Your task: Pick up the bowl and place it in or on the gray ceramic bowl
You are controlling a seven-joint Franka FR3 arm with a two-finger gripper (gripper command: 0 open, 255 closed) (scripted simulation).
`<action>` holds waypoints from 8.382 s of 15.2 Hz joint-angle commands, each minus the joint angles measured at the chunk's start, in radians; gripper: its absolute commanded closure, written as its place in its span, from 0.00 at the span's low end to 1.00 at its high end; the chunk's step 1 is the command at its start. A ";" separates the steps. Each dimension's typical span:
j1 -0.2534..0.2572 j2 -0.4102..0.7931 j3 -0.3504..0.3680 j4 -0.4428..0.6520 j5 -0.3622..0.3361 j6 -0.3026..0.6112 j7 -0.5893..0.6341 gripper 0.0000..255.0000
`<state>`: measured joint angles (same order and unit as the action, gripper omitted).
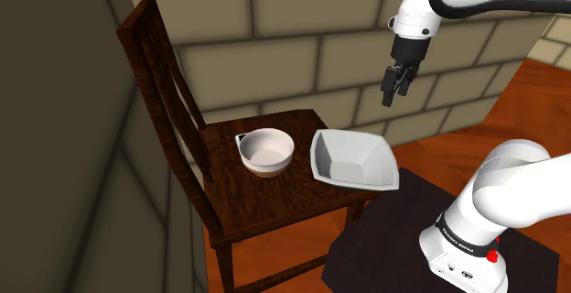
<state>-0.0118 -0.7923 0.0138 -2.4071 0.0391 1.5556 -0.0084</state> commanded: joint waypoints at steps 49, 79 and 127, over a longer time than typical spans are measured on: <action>0.130 0.801 0.233 0.289 0.135 0.596 0.218 1.00; 0.121 0.726 0.223 0.584 0.128 0.229 0.258 1.00; 0.074 0.021 0.052 -0.178 0.163 0.248 0.008 0.00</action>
<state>0.0619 -0.7712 0.0661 -2.5852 0.2024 1.8039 -0.0008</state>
